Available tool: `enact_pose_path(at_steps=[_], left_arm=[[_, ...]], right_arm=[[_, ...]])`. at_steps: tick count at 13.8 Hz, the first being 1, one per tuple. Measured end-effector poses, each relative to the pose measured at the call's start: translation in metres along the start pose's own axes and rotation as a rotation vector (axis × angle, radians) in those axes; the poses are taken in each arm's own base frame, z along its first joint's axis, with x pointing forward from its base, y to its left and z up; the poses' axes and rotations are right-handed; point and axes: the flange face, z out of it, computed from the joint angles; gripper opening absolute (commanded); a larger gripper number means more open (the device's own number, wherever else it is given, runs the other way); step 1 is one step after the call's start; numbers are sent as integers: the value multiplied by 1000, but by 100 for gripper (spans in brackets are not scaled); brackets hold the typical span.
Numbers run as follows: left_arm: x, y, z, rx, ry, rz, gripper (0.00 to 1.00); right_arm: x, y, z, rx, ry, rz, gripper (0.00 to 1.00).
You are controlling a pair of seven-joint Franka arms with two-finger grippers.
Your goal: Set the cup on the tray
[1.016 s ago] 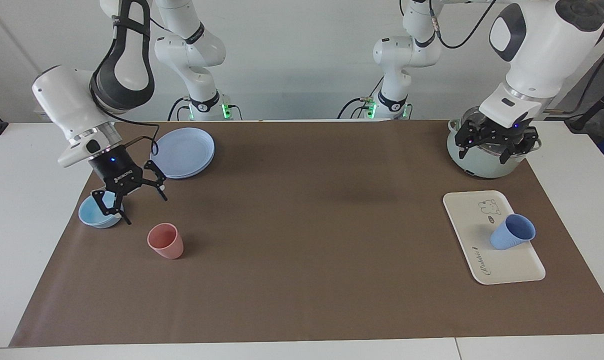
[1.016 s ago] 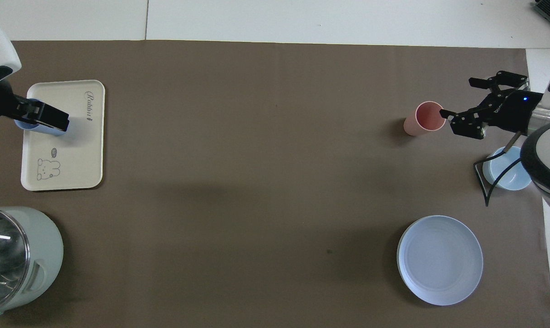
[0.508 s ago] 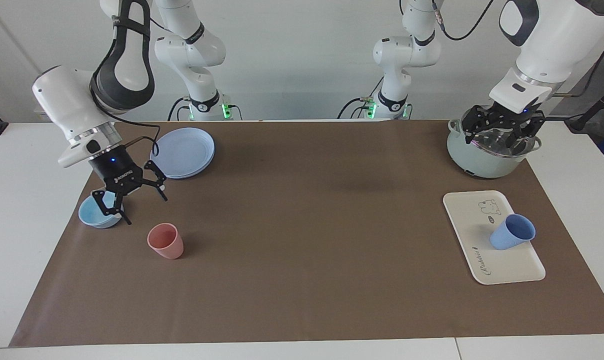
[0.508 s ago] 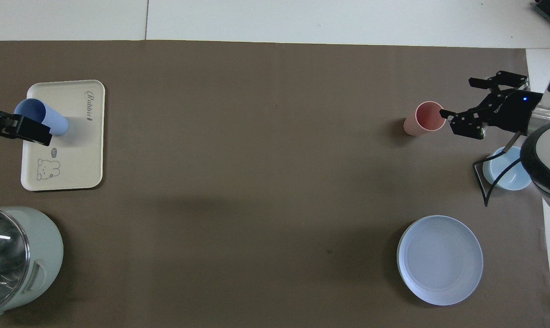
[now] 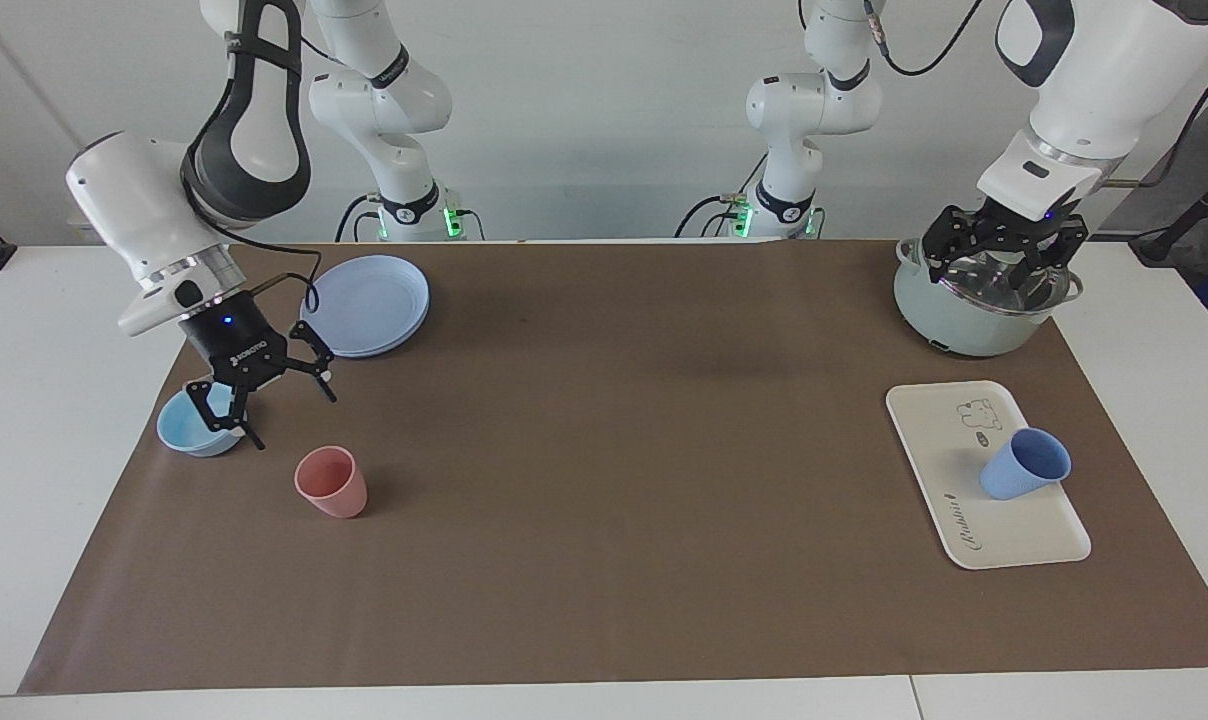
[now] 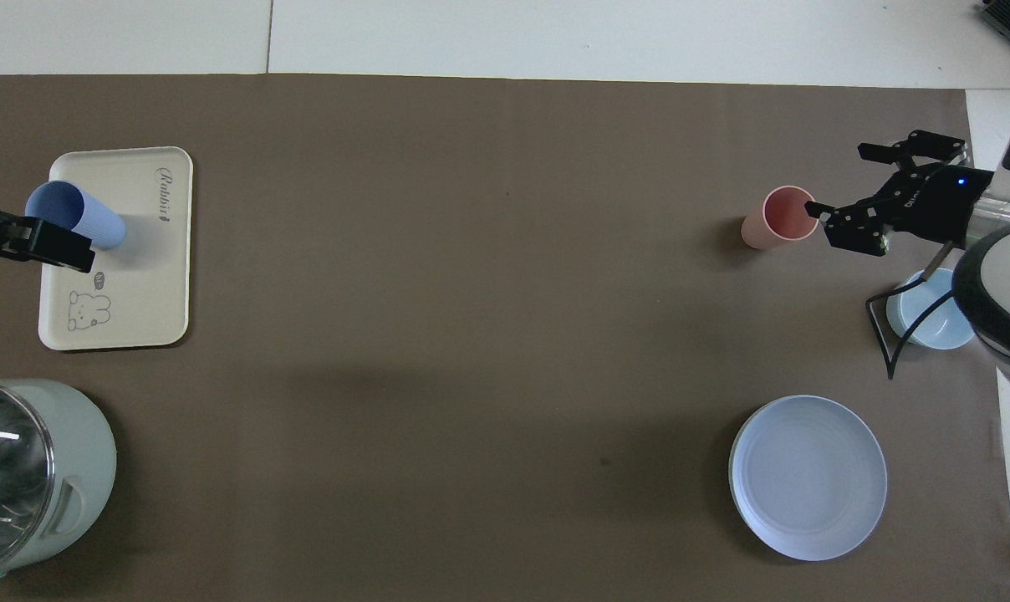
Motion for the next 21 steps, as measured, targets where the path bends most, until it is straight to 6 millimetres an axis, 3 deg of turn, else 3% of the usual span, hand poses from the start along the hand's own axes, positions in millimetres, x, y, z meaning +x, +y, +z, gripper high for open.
enact_pose_path(at_steps=[2,7,9,12,15,21], left_arm=[[1,-6,7,2,9,-16,100],[2,-20,21,-22,31,-74,100],[3,-19,22,-30,36,-109,100],[4,-14,22,-34,38,-163,100],[5,-13,24,-34,38,-175,100],[5,-12,28,-34,41,-175,100]], right_arm=[[-1,2,-4,-11,-36,61,100],[14,-1,-41,-9,-92,125,100],[19,-2,-50,-15,-200,78,100],[46,-6,-79,-89,-436,103,100],[69,-28,-89,-185,-578,298,100],[75,-46,-139,-260,-725,814,100]])
